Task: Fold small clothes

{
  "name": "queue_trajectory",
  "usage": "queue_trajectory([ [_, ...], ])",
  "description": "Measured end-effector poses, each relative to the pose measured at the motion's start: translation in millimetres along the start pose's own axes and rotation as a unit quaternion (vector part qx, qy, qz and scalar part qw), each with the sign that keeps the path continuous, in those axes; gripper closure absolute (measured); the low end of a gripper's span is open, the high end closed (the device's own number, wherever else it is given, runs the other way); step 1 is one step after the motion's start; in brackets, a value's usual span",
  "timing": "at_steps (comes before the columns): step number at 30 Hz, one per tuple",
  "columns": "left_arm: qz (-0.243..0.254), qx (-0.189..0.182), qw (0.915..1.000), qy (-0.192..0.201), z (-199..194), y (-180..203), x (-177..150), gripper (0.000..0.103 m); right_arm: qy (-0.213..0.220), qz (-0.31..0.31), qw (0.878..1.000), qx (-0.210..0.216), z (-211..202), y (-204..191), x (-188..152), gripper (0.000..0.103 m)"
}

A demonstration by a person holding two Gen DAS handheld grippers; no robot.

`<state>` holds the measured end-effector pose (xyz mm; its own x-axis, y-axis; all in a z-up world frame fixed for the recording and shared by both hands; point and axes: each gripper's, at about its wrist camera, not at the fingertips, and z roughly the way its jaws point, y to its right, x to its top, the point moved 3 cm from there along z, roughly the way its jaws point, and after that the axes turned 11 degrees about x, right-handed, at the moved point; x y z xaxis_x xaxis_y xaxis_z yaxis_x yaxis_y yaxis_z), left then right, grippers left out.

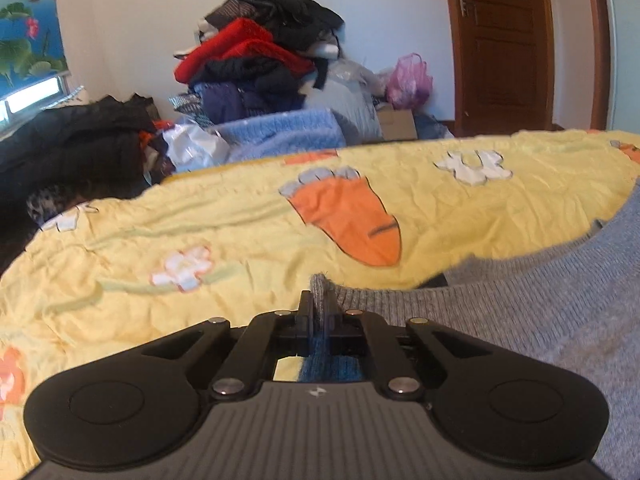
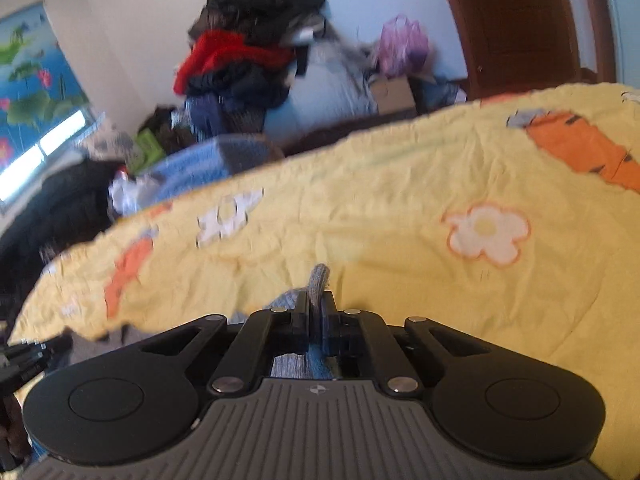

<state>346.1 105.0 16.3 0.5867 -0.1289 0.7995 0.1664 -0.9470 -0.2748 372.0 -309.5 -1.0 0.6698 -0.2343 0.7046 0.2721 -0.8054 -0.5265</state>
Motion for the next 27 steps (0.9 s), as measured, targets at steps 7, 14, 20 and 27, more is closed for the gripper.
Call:
queue_trajectory([
  [7, 0.025, 0.038, 0.9981, -0.041, 33, 14, -11, 0.098, -0.003, 0.052, 0.998, -0.036, 19, 27, -10, 0.089],
  [14, 0.015, 0.047, 0.9984, 0.028, -37, -7, -14, 0.086, 0.064, 0.009, 0.997, -0.050, -33, 1, -16, 0.057],
  [20, -0.009, -0.069, 0.9967, 0.042, -94, 27, -21, 0.066, 0.004, -0.080, 0.997, 0.000, -46, -64, -53, 0.056],
  [27, -0.034, -0.097, 0.9941, -0.034, -55, 56, -56, 0.059, -0.031, -0.139, 0.986, -0.088, -15, -54, -84, 0.050],
])
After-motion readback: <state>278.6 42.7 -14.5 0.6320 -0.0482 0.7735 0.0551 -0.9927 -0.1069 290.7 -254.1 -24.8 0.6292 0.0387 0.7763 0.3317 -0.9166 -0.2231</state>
